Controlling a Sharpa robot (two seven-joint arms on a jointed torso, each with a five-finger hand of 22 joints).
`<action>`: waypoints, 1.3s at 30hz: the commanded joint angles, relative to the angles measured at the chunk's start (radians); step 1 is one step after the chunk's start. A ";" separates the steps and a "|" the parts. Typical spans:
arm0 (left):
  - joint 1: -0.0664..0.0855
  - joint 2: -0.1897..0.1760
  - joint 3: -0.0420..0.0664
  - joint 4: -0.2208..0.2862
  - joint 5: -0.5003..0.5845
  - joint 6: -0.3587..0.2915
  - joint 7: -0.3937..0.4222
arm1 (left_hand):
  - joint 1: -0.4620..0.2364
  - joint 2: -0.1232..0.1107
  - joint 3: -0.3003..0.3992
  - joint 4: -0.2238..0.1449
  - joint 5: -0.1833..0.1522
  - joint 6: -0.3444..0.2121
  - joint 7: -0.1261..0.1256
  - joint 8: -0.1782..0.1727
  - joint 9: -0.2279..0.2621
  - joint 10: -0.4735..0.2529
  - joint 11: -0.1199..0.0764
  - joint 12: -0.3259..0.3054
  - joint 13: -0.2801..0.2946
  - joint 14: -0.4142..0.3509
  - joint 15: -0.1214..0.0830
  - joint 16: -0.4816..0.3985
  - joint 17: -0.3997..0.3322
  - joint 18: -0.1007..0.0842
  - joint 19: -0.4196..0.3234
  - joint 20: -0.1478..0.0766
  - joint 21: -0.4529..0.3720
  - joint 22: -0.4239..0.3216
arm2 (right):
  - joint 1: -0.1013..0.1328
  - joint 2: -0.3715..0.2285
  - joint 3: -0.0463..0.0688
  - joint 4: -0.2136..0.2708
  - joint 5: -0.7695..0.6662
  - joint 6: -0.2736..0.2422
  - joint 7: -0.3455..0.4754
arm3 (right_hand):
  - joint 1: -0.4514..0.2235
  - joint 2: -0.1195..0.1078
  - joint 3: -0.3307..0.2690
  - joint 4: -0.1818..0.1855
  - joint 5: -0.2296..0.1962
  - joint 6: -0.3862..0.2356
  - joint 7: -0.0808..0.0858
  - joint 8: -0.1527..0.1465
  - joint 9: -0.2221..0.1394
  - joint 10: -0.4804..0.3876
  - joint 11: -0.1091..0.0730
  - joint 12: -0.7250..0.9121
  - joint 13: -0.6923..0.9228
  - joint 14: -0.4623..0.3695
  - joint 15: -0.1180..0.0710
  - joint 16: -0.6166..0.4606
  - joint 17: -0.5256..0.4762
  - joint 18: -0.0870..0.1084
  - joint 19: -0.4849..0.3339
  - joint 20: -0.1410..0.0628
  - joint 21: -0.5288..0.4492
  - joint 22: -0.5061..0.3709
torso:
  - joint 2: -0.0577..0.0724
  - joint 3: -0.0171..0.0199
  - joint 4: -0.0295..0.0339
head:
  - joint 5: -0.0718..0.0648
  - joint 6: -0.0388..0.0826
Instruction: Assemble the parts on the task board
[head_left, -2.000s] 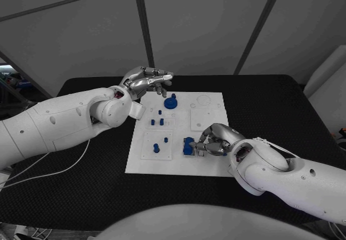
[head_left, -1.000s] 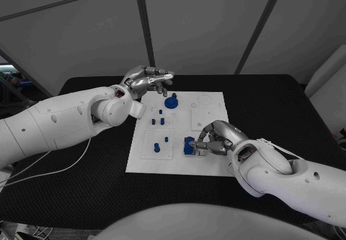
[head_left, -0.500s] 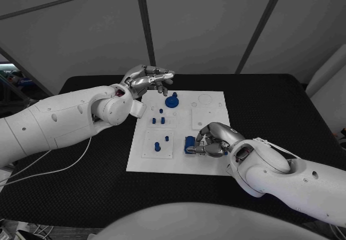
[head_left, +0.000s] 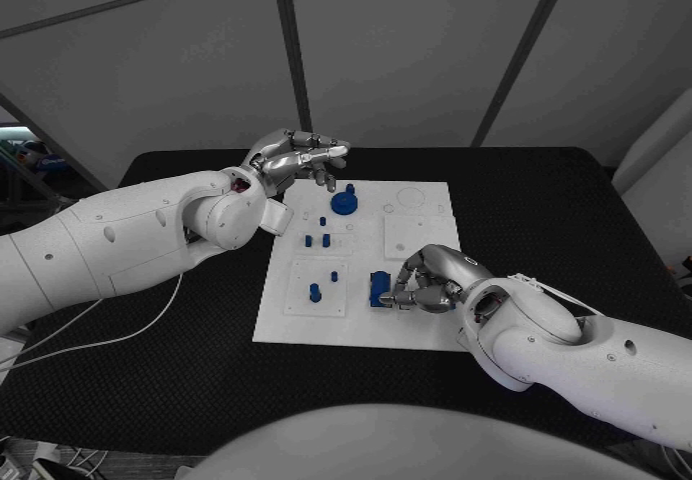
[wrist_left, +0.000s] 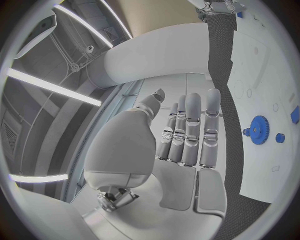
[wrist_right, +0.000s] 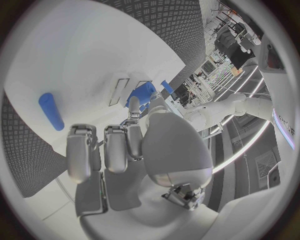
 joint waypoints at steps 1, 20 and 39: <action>0.001 0.000 0.000 0.000 0.002 0.013 0.001 | -0.002 0.006 -0.004 0.001 -0.003 -0.010 0.001 0.003 -0.001 -0.005 0.000 0.004 0.002 -0.008 0.000 0.006 -0.001 0.052 0.006 -0.003 -0.004 -0.001 | 0.001 -0.003 0.000 -0.001 -0.017 0.008 -0.022 | 0.007 0.014 0.004 -0.005 -0.005 0.006 0.001 0.007 0.001 0.008 -0.003 0.001 0.046 0.066 -0.008 0.003 0.073 -0.014 0.043 -0.006 0.004 0.180 | 0.000 0.0008 -0.0011 | 0.000 -0.001; 0.001 -0.002 -0.001 -0.001 0.002 0.016 -0.003 | -0.002 0.007 -0.004 0.002 -0.003 -0.010 0.001 0.003 -0.001 -0.006 0.000 0.005 0.002 -0.009 0.000 0.007 -0.001 0.051 0.006 -0.003 -0.004 -0.001 | 0.001 -0.017 0.000 0.003 -0.011 0.040 0.006 | 0.007 -0.001 -0.016 -0.012 -0.015 0.001 0.004 0.007 0.001 0.005 -0.002 -0.006 0.042 0.065 -0.008 0.000 0.070 -0.013 0.041 -0.007 0.002 0.178 | 0.000 0.0006 -0.0007 | -0.002 -0.003; 0.001 -0.004 -0.002 0.000 0.002 0.022 0.006 | -0.013 -0.004 -0.025 0.010 -0.006 -0.012 0.001 0.006 -0.001 -0.012 0.001 0.014 0.003 -0.010 0.002 0.008 -0.003 0.051 0.007 -0.001 -0.009 -0.003 | 0.001 -0.150 -0.001 0.054 0.071 -0.089 0.117 | 0.042 0.001 -0.026 0.001 0.051 -0.083 0.046 -0.083 -0.041 -0.029 0.033 -0.070 -0.002 0.058 0.018 -0.021 0.041 -0.006 0.021 0.015 -0.018 0.152 | -0.001 0.0021 -0.0043 | -0.012 0.001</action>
